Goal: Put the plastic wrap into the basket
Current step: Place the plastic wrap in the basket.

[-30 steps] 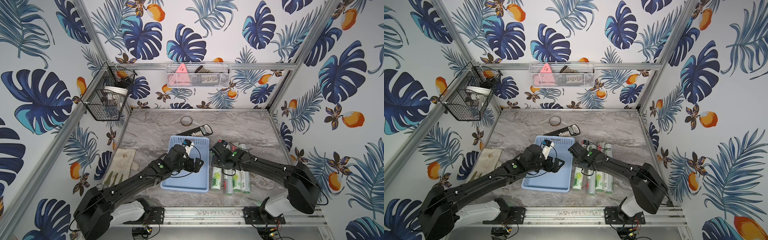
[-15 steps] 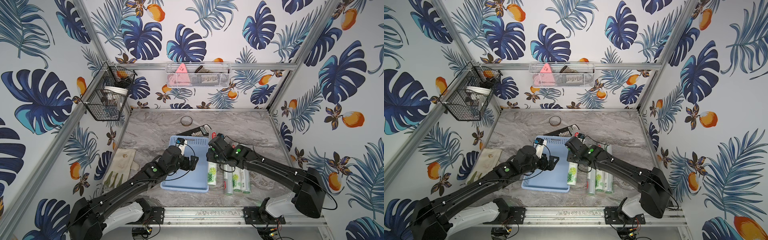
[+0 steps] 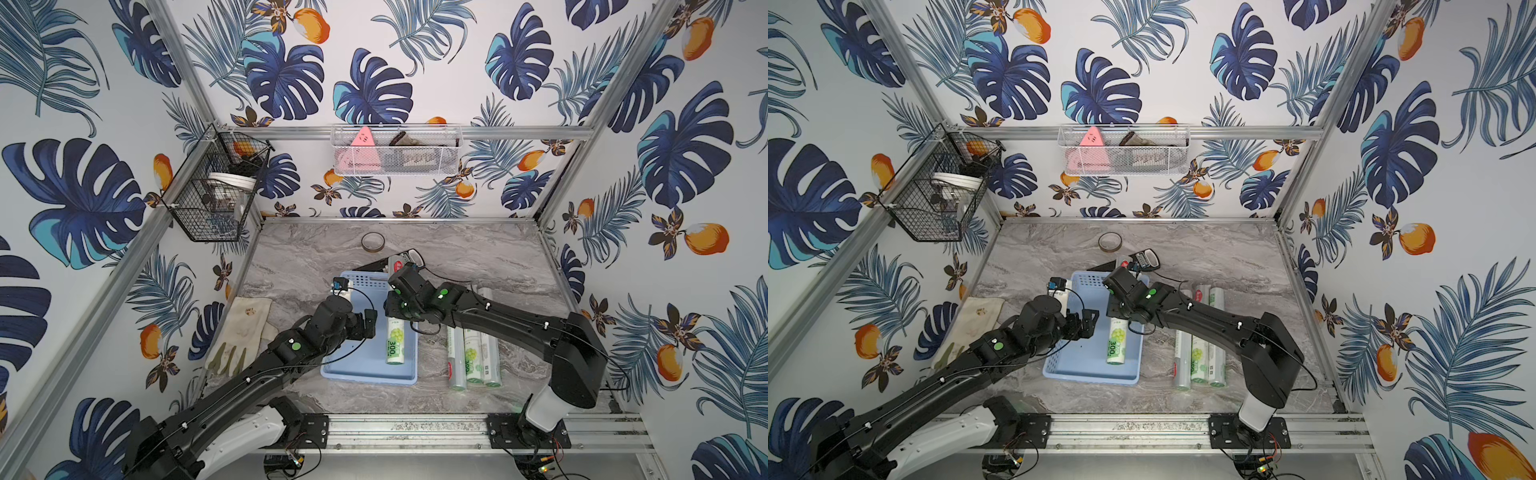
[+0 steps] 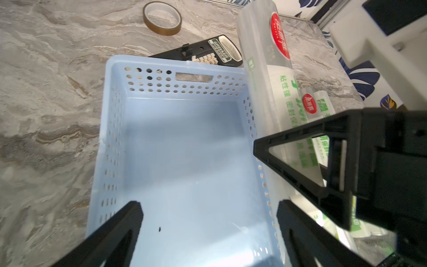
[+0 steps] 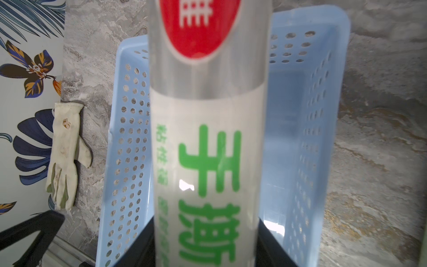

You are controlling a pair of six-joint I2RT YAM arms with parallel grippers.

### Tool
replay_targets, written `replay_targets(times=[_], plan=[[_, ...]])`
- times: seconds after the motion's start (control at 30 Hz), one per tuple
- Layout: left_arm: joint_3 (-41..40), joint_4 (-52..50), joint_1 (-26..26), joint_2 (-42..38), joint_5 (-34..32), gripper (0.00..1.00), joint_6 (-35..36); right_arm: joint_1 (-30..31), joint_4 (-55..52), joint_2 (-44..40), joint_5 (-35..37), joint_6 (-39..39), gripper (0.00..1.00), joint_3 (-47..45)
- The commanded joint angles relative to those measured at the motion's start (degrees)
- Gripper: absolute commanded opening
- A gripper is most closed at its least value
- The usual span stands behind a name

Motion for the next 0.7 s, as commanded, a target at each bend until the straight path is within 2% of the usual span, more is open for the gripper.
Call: replay_targets(times=[0.0, 0.17, 0.3, 0.47, 0.67], plan=[[0.2, -3.6, 4.0, -1.1, 1.6, 0.99, -1.7, 0.5, 5.2, 1.9, 0.1, 2.0, 0.42, 1.3], [2.1, -7.5, 18.2, -1.4, 14.4, 0.99, -4.0, 1.0, 7.0, 7.1, 0.6, 4.2, 0.42, 5.4], [5.5, -11.2, 25.2, 0.1, 21.2, 0.99, -3.3, 1.5, 7.2, 12.2, 0.2, 5.9, 0.41, 10.0], [6.0, -13.2, 29.0, 1.3, 21.9, 0.99, -4.1, 2.7, 6.3, 17.4, -0.2, 6.9, 0.41, 14.8], [3.0, -11.7, 30.4, 1.3, 21.6, 0.99, -6.4, 4.3, 5.8, 22.0, -0.6, 8.0, 0.41, 17.4]])
